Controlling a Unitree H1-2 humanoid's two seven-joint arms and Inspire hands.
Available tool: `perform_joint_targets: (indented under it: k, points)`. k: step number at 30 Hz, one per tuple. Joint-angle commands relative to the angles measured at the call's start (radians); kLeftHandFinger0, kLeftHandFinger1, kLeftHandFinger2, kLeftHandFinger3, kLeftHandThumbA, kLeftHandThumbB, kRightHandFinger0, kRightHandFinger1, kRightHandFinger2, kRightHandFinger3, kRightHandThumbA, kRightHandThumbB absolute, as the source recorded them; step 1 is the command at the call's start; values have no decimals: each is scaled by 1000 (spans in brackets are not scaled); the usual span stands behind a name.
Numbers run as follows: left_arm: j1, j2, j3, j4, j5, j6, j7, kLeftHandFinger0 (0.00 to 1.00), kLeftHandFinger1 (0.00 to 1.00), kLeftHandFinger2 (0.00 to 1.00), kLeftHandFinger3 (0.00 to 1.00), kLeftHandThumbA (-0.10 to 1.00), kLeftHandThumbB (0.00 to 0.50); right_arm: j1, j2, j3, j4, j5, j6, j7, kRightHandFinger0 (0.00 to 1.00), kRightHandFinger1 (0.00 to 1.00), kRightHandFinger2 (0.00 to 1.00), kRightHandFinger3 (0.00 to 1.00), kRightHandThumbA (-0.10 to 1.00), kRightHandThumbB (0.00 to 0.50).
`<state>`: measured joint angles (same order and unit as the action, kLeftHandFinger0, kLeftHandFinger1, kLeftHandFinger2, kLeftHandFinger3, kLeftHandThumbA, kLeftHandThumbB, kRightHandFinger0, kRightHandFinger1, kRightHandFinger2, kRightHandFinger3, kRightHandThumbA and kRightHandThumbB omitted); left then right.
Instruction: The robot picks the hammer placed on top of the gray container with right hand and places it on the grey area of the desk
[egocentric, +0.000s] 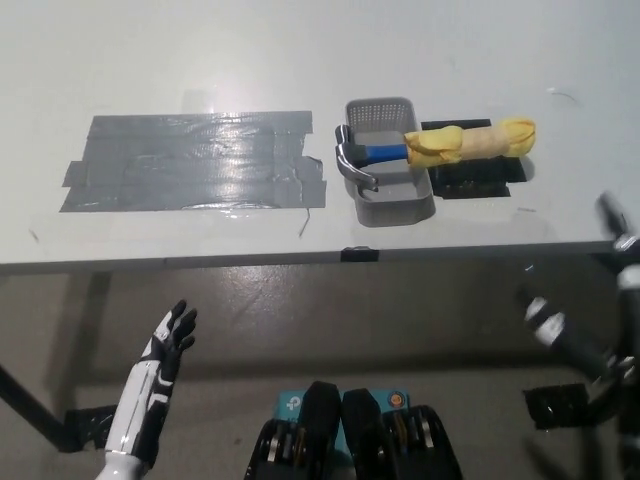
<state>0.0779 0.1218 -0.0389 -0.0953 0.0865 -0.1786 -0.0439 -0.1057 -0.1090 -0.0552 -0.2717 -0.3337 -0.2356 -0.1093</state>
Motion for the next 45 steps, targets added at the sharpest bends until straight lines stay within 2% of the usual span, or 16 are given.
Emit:
perform_joint_targets:
  k: [1, 3, 6, 9, 13, 14, 17, 25, 26, 29, 31, 34, 37, 41, 43, 45]
  points:
    - [2, -9, -11, -49, -16, 13, -16, 1000, 1000, 1000, 1000, 982, 85, -161, -57, -33, -109, -160, 99, 14, 1000, 1000, 1000, 1000, 678, 199]
    - [0, -9, -9, -52, -13, 19, -13, 1000, 1000, 1000, 1000, 982, 88, -225, -81, -25, -103, -178, 162, 54, 1000, 1000, 1000, 1000, 624, 212]
    - [-23, -2, 1, -33, -9, 19, -14, 1000, 1000, 1000, 1000, 1000, 100, -369, -185, 28, -48, -261, 287, 199, 1000, 1000, 1000, 1000, 766, 225]
    - [-35, 5, 8, -19, -10, 21, -14, 1000, 1000, 1000, 1000, 1000, 112, -502, -279, 96, 20, -330, 394, 344, 1000, 1000, 1000, 1000, 928, 296]
    - [-43, 6, 12, -12, -23, 22, -17, 1000, 1000, 1000, 1000, 1000, 87, -684, -353, 188, 187, -332, 459, 463, 1000, 1000, 1000, 1000, 951, 307]
    - [-51, 7, 13, -11, -23, 25, -17, 1000, 1000, 1000, 1000, 1000, 86, -722, -363, 207, 231, -335, 462, 481, 1000, 1000, 1000, 1000, 992, 322]
    - [-62, 8, 13, -9, -22, 24, -20, 1000, 1000, 1000, 1000, 1000, 65, -841, -383, 278, 368, -325, 487, 566, 1000, 1000, 1000, 1000, 1000, 337]
    - [-61, 16, 25, -34, -33, 48, -25, 1000, 1000, 1000, 1000, 1000, 58, -1037, -375, 418, 666, -302, 513, 732, 1000, 1000, 1000, 1000, 1000, 397]
    - [-64, 17, 24, -31, -26, 46, -23, 1000, 1000, 1000, 1000, 1000, 59, -1055, -373, 433, 702, -305, 511, 745, 1000, 1000, 1000, 1000, 1000, 431]
    - [-70, 16, 23, -29, -22, 52, -23, 1000, 1000, 1000, 1000, 1000, 53, -1092, -365, 471, 776, -298, 518, 778, 1000, 1000, 1000, 1000, 1000, 434]
    - [-71, 17, 23, -28, -22, 51, -23, 1000, 1000, 1000, 1000, 1000, 53, -1105, -356, 487, 819, -285, 507, 794, 1000, 1000, 1000, 1000, 1000, 397]
    - [-72, 18, 22, -28, -24, 52, -25, 1000, 1000, 1000, 1000, 998, 40, -1135, -338, 532, 913, -301, 470, 767, 1000, 1000, 1000, 1000, 1000, 402]
    - [-75, 21, 23, -29, -19, 51, -24, 1000, 1000, 1000, 1000, 992, 30, -1158, -311, 549, 1000, -282, 448, 740, 1000, 1000, 1000, 1000, 1000, 382]
    - [-79, 20, 23, -29, -14, 55, -24, 1000, 1000, 1000, 1000, 993, 16, -1186, -282, 574, 1077, -289, 469, 737, 1000, 1000, 1000, 1000, 1000, 408]
    - [-82, 22, 24, -20, -13, 42, -25, 1000, 1000, 1000, 1000, 991, 15, -1196, -264, 578, 1120, -285, 458, 723, 1000, 1000, 1000, 1000, 1000, 386]
    - [-83, 24, 23, -18, -13, 38, -27, 1000, 1000, 1000, 1000, 985, 24, -1203, -251, 588, 1151, -295, 450, 709, 1000, 1000, 1000, 1000, 1000, 407]
